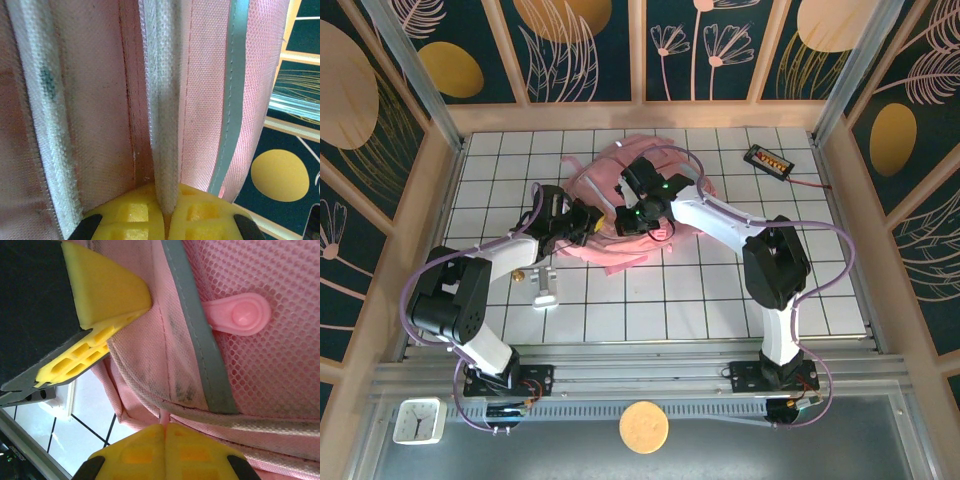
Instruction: Pack the student bag
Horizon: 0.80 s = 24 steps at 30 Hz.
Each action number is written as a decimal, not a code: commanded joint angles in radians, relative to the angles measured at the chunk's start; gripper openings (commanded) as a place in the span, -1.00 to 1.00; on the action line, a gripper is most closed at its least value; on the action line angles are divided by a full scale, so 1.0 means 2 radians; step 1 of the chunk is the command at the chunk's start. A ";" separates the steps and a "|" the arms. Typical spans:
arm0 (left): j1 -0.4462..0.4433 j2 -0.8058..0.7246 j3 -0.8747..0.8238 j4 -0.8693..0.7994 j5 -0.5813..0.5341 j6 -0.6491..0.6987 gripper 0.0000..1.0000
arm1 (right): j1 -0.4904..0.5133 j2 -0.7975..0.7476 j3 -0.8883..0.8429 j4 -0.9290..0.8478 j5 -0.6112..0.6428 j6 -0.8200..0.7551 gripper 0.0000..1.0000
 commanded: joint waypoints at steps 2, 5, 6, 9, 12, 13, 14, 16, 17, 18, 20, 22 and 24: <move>-0.002 -0.008 0.017 -0.004 0.013 0.003 -1.00 | 0.001 -0.027 -0.015 0.008 0.010 -0.003 -1.00; -0.003 -0.007 0.023 -0.014 0.012 0.009 -1.00 | -0.002 -0.034 -0.026 0.009 0.010 -0.006 -1.00; -0.003 -0.007 0.022 -0.013 0.011 0.008 -1.00 | -0.003 -0.036 -0.029 0.008 0.010 -0.008 -1.00; -0.003 -0.006 0.020 -0.011 0.011 0.006 -1.00 | -0.009 -0.042 -0.037 0.003 0.013 -0.016 -1.00; -0.003 -0.004 0.021 -0.009 0.011 0.005 -1.00 | -0.016 -0.050 -0.049 -0.001 0.016 -0.022 -1.00; -0.003 -0.004 0.022 -0.008 0.011 0.004 -1.00 | -0.020 -0.053 -0.052 -0.001 0.016 -0.023 -1.00; -0.003 -0.003 0.023 -0.007 0.012 0.004 -1.00 | -0.022 -0.056 -0.055 -0.001 0.016 -0.025 -1.00; -0.003 -0.001 0.026 -0.008 0.012 0.004 -1.00 | -0.027 -0.059 -0.061 -0.002 0.016 -0.028 -1.00; -0.003 0.000 0.027 -0.010 0.012 0.005 -1.00 | -0.030 -0.060 -0.063 -0.001 0.016 -0.030 -1.00; -0.003 0.000 0.029 -0.011 0.012 0.006 -1.00 | -0.033 -0.061 -0.065 -0.001 0.016 -0.031 -1.00; -0.003 0.001 0.031 -0.013 0.013 0.007 -1.00 | -0.039 -0.063 -0.068 -0.001 0.016 -0.034 -1.00; -0.003 0.002 0.033 -0.015 0.013 0.008 -1.00 | -0.046 -0.065 -0.070 -0.001 0.016 -0.037 -1.00; -0.003 0.002 0.033 -0.017 0.012 0.008 -1.00 | -0.054 -0.066 -0.071 -0.003 0.017 -0.041 -1.00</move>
